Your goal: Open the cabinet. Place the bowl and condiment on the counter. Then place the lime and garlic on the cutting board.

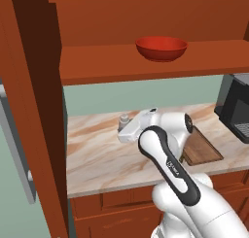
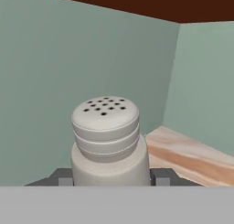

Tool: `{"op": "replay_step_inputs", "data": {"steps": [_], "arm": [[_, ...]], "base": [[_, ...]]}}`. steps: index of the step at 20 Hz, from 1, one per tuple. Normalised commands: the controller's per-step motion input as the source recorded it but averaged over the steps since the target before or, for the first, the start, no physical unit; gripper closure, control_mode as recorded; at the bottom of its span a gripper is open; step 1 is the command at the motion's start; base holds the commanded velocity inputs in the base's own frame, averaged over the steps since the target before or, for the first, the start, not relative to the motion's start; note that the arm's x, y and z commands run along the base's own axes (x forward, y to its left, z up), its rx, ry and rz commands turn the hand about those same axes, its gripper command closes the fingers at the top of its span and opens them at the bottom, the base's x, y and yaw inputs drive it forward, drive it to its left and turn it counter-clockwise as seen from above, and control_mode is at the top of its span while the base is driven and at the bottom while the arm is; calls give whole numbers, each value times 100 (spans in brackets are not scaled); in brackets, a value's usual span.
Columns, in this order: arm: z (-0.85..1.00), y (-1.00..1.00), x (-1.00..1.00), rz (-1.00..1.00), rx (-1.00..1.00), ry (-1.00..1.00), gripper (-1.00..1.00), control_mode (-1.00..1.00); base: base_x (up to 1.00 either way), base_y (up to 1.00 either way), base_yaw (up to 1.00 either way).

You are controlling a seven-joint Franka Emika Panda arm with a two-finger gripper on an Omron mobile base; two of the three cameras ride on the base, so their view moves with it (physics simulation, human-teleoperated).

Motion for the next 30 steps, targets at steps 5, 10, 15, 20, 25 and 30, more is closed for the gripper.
{"op": "replay_step_inputs", "data": {"steps": [5,10,15,20,25,30], "arm": [[-1,10,0,-17,0,0,100,-100],[-5,6,1,-13,0,0,100,-100],[-16,9,6,-8,0,3,100,-100],[-24,3,8,-5,0,11,100,-100],[-22,1,16,-1,0,16,100,-100],[-19,0,17,0,0,12,100,-100]], "base": [[0,0,0],[0,0,0],[0,0,0],[0,0,0],[0,0,0],[0,0,0]]}}
